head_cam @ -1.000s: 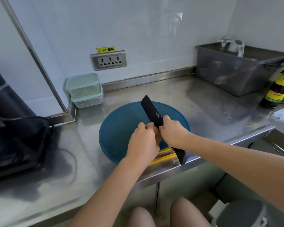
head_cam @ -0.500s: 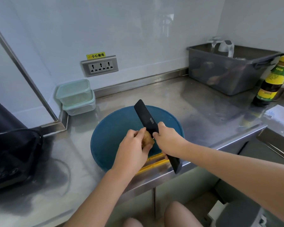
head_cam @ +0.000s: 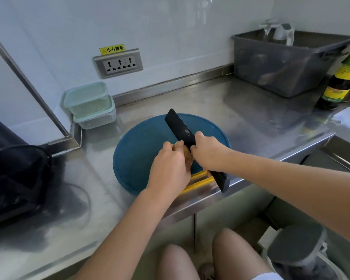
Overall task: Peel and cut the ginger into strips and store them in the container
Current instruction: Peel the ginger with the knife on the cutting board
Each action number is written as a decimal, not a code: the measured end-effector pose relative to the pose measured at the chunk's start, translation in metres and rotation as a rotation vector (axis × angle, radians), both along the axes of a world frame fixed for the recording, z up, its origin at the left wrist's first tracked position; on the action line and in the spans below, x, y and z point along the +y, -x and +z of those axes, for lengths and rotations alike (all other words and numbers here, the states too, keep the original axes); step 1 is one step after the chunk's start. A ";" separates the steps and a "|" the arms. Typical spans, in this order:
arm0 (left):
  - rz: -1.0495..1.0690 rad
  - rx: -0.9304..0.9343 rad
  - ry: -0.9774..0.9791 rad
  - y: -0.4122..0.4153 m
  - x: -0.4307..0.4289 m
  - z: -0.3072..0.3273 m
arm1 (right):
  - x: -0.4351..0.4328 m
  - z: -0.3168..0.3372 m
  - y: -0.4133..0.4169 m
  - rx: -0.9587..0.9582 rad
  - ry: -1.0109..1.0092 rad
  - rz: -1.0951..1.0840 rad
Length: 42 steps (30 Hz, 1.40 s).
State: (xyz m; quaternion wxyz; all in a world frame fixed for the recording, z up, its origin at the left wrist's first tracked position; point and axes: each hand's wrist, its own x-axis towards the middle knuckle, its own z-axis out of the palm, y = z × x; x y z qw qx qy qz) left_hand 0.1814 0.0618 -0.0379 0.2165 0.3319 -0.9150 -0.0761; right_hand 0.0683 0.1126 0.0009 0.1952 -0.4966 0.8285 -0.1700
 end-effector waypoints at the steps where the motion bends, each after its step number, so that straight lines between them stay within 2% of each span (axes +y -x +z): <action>1: -0.002 -0.001 -0.005 0.000 -0.001 0.001 | -0.002 0.003 0.000 0.000 -0.020 0.004; 5: -0.001 -0.042 -0.018 0.001 -0.004 0.003 | -0.008 0.015 0.002 -0.025 -0.076 0.038; 11: -0.058 -0.051 -0.046 -0.001 -0.010 0.007 | 0.003 -0.005 -0.013 -0.002 0.049 -0.061; 15: -0.060 -0.024 -0.035 -0.003 -0.006 0.006 | 0.003 -0.005 -0.013 -0.019 0.036 -0.083; 17: -0.053 -0.010 -0.029 -0.004 -0.003 0.003 | -0.002 -0.001 -0.010 -0.073 -0.010 -0.105; 20: -0.032 0.014 -0.030 -0.006 0.001 -0.001 | -0.005 0.001 -0.007 -0.262 -0.102 -0.116; 23: -0.005 0.032 -0.039 -0.006 0.003 -0.001 | -0.004 0.006 -0.006 -0.381 -0.103 -0.142; 24: 0.001 0.027 -0.041 -0.006 0.003 -0.001 | -0.002 0.006 -0.006 -0.327 -0.092 -0.112; 27: 0.015 0.030 -0.048 -0.008 0.003 0.000 | 0.002 -0.002 -0.008 -0.007 -0.037 0.030; 29: 0.018 0.023 -0.047 -0.006 0.004 0.003 | 0.001 -0.004 -0.009 0.097 -0.040 0.051; 31: 0.012 -0.003 -0.028 -0.003 0.005 0.007 | -0.001 0.001 -0.007 0.102 -0.054 0.058; 34: 0.000 -0.012 -0.060 -0.007 0.004 0.010 | -0.009 0.012 0.004 -0.157 -0.099 -0.031; 37: -0.004 0.055 -0.252 -0.021 -0.002 0.008 | -0.009 0.030 0.025 -0.600 0.021 -0.294; 39: -0.026 0.174 -0.427 -0.030 -0.008 0.006 | -0.006 0.037 0.042 -0.669 0.135 -0.274; 42: -0.039 0.281 -0.589 -0.038 -0.016 0.006 | 0.002 0.033 0.051 -0.625 0.218 -0.178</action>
